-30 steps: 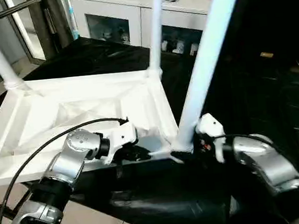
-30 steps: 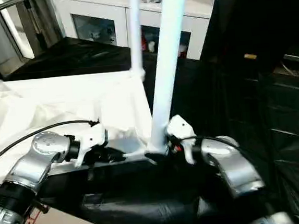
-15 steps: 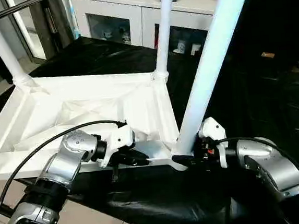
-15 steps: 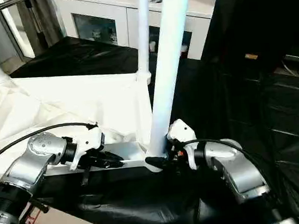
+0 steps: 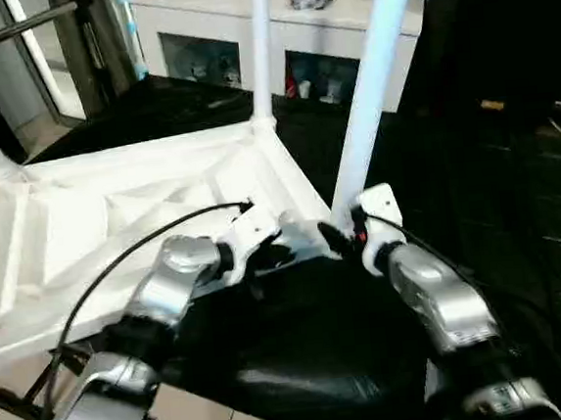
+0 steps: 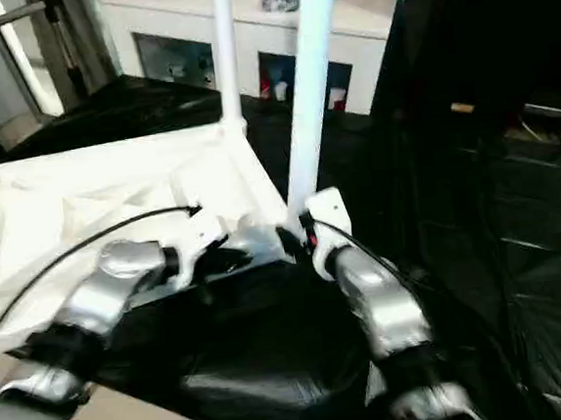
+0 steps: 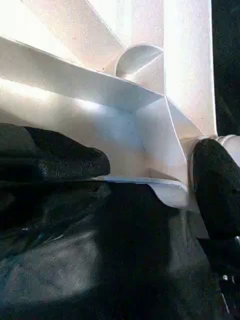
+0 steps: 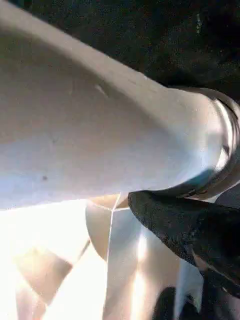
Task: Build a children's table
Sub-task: Rotate leg to tighten
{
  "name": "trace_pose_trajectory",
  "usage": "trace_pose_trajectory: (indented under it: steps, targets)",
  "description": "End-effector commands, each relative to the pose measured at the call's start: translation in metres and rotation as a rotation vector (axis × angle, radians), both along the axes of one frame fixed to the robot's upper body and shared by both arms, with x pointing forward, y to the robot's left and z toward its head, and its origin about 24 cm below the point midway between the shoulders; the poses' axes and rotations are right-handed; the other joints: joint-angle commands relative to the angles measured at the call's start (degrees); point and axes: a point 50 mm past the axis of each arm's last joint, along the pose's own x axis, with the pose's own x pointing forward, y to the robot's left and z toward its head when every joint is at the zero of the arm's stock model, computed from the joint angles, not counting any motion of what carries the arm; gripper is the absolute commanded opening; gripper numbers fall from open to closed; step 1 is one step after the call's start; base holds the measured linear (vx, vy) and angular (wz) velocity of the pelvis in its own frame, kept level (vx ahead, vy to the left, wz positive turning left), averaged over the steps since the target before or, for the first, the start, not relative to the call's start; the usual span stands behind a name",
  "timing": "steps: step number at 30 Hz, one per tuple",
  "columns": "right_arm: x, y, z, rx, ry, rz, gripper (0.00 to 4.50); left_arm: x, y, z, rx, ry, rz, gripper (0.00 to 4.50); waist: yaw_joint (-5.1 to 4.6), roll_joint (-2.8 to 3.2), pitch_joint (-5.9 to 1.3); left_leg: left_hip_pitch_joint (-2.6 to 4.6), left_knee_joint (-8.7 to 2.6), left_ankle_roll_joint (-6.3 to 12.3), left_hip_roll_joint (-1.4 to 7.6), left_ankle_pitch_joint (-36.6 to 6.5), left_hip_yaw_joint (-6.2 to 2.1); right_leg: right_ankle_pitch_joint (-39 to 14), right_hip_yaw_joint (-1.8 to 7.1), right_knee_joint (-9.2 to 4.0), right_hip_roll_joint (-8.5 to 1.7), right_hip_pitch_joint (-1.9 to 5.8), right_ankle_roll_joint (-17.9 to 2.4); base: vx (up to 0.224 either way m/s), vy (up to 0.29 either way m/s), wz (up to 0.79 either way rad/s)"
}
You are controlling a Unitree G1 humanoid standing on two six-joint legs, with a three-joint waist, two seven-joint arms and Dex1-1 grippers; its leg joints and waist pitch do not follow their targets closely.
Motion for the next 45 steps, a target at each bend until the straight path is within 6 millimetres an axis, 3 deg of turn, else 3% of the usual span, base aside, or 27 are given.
trace_pose_trajectory:
  steps: [1, 4, 11, 17, 18, 20, 21, 29, 39, 45]
  targets:
    - [-0.021, 0.036, -0.025, 0.066, 0.151, 0.19, 3.43, 0.009, -0.024, 0.018, -0.061, -0.094, 0.02, 0.0, -0.31, 0.63, -2.9, 0.48, -4.56, -2.56, 1.98, -17.67, -0.78, -15.44, 2.49, -4.86, -3.92, 1.6, -8.22, 0.0, 0.0, 0.0]
    - [-0.019, 0.033, -0.021, 0.023, 0.104, 0.21, 3.83, 0.006, -0.025, 0.018, -0.067, -0.093, -0.02, 0.0, -0.33, 0.56, -3.03, 0.37, -4.46, -2.18, 1.92, -16.61, -0.68, -12.98, 2.4, -4.67, -3.85, 1.81, -8.62, 0.0, 0.0, 0.0]
    - [-0.021, 0.01, -0.01, -0.053, -0.008, 0.355, 3.83, -0.01, -0.014, 0.013, -0.061, -0.049, -0.18, 0.0, -0.16, 0.46, -3.27, -0.01, -4.12, -0.76, 1.96, -13.4, -0.59, -7.82, 2.29, -4.08, -3.87, 2.44, -9.75, 0.0, 0.0, 0.0]
    - [-0.032, -0.008, 0.005, -0.018, -0.042, 0.538, 3.83, -0.022, 0.001, 0.011, -0.03, -0.012, -0.297, 0.0, -0.02, 0.38, -3.39, -0.1, -3.77, 1.82, 1.97, -10.71, -0.35, -2.6, 2.23, -3.63, -3.61, 2.64, -11.5, 0.0, 0.0, 0.0]
    - [-0.037, -0.013, 0.009, -0.02, -0.04, 0.604, 3.83, -0.024, 0.005, 0.012, -0.036, -0.007, -0.329, 0.0, -0.06, 0.13, -3.32, -0.11, -3.79, 2.04, 2.02, -10.52, -0.32, -2.58, 2.17, -3.69, -3.56, 2.64, -11.75, 0.0, 0.0, 0.0]
    - [-0.039, -0.016, 0.01, -0.02, -0.035, 0.638, 3.83, -0.025, 0.007, 0.013, -0.04, -0.006, -0.339, 0.0, 0.03, 0.36, -3.3, 0.02, -3.71, 2.42, 2.14, -10.86, -0.24, -3.01, 2.16, -3.66, -3.54, 2.35, -12.09, 0.0, 0.0, 0.0]
    - [-0.046, -0.02, 0.012, -0.022, -0.018, 0.707, 3.83, -0.028, 0.011, 0.015, -0.045, 0.009, -0.371, 0.0, 0.21, 0.16, -3.14, 0.01, -3.82, 2.32, 2.11, -11.72, -0.22, -5.33, 2.15, -3.89, -3.59, 2.41, -12.14, 0.0, 0.0, 0.0]
    - [-0.059, -0.026, 0.014, -0.007, 0.028, 0.818, 3.83, -0.032, 0.022, 0.02, -0.049, 0.051, -0.419, 0.0, 0.38, 0.24, -3.12, -0.06, -3.85, 1.95, 2.24, -11.93, -0.29, -7.1, 2.18, -3.9, -3.68, 2.25, -11.85, 0.0, 0.0, 0.0]
    - [-0.065, -0.02, 0.013, 0.038, 0.057, 0.844, 2.86, -0.035, 0.025, 0.019, -0.05, 0.074, -0.428, 0.0, 0.36, 0.24, -3.24, -0.15, -3.7, 1.92, 2.13, -10.91, -0.26, -5.49, 2.12, -3.65, -3.63, 2.32, -12.47, 0.0, 0.0, 0.0]
    - [-0.052, -0.01, 0.0, 0.02, 0.053, 0.628, 2.71, -0.024, 0.026, 0.015, -0.001, 0.027, -0.303, 0.0, 0.07, 0.29, -3.08, -0.14, -3.96, 0.7, 2.06, -12.29, -0.35, -8.62, 2.1, -3.97, -3.71, 2.1, -11.68, 0.0, 0.0, 0.0]
